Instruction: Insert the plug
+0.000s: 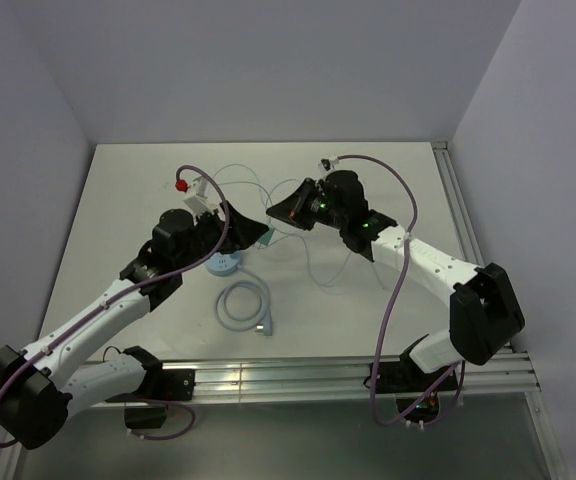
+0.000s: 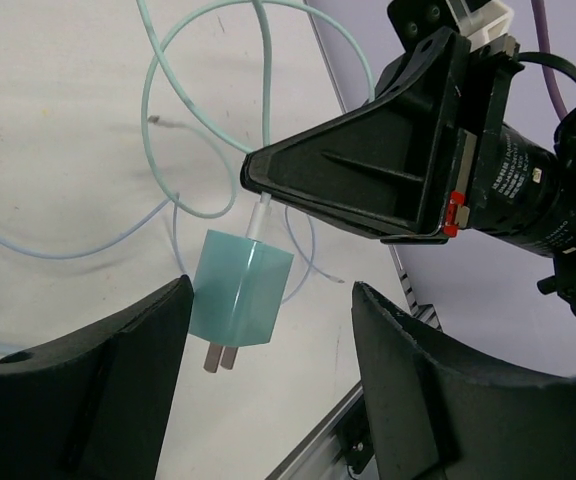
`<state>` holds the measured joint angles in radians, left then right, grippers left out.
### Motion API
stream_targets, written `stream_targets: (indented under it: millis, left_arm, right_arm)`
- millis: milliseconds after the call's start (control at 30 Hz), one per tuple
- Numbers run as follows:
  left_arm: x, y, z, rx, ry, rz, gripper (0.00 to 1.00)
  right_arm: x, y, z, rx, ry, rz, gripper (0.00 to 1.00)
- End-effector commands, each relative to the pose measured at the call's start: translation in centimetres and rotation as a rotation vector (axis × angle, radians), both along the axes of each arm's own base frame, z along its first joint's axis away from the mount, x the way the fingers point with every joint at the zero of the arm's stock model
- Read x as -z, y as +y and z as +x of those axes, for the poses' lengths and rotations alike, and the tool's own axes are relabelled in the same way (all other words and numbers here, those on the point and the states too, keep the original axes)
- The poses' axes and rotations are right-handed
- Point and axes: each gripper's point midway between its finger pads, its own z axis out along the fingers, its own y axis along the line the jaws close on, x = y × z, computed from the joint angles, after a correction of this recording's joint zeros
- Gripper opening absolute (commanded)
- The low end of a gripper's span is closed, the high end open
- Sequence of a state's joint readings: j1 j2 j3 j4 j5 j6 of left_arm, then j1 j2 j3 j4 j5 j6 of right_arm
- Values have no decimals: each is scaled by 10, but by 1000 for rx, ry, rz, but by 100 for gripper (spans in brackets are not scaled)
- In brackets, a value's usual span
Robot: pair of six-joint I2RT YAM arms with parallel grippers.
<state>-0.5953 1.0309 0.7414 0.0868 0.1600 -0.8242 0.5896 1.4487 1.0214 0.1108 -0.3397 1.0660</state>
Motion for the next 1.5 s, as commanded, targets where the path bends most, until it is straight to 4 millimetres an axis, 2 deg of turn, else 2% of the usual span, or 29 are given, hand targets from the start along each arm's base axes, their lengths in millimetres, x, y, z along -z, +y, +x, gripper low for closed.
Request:
stream_targets:
  millis: [0, 267, 367, 467, 500, 567, 600, 633, 667, 733, 767, 800, 867, 933, 1033, 1067, 1200, 1300, 1467]
  left_arm:
    - [-10, -7, -2, 41, -44, -22, 70]
    - [-8, -12, -8, 81, -48, -35, 65]
    - [-8, -15, -9, 102, -44, -42, 58]
    - [-10, -17, -11, 117, -49, -61, 44]
    - [-11, -17, -12, 118, -49, -65, 35]
    - [-13, -17, -12, 118, -52, -68, 26]
    - [-15, -17, -12, 118, -54, -70, 13]
    - [-14, -17, -11, 119, -53, -68, 6]
    - [-15, -17, -11, 120, -49, -73, 0]
    - [-16, -17, -11, 139, -44, -88, 0]
    - [-16, -16, -12, 148, -40, -102, 0]
    - [-17, -16, -14, 170, -44, -118, 0]
    - [-17, -11, -12, 185, -44, -139, 0]
    - [-15, -7, -11, 214, -36, -144, 0]
    - [-13, -8, -15, 288, -40, -118, 0]
    - [-16, -9, -16, 319, -58, -106, 0]
    - [-11, -19, -27, 447, -33, -108, 0]
    - [-10, -24, -34, 513, -22, -133, 0]
    - [-17, -22, -38, 518, -43, -147, 0]
  right_arm:
    - [-44, -1, -6, -2, -104, 69, 0]
    - [-50, -2, -12, -17, -113, 85, 0]
    - [-52, -3, -12, -16, -116, 87, 0]
    - [-55, -1, -13, -27, -121, 93, 0]
    - [-57, 0, -14, -34, -126, 97, 0]
    - [-57, 0, -14, -39, -127, 95, 0]
    - [-59, 1, -16, -57, -132, 99, 0]
    - [-56, 1, -17, -67, -134, 88, 3]
    - [-55, 0, -18, -76, -135, 80, 16]
    - [-50, -2, -21, -101, -143, 48, 31]
    - [-51, -4, -22, -110, -151, 42, 44]
    - [-48, -8, -21, -116, -154, 32, 51]
    - [-48, -12, -31, -183, -182, 13, 62]
    - [-44, -23, -34, -220, -220, -42, 66]
    - [-45, -36, -49, -291, -287, -105, 67]
    - [-51, -37, -59, -327, -316, -96, 67]
    - [-53, -37, -79, -437, -362, -59, 67]
    - [-53, -33, -86, -488, -370, -22, 63]
    - [-48, -36, -86, -487, -370, -54, 54]
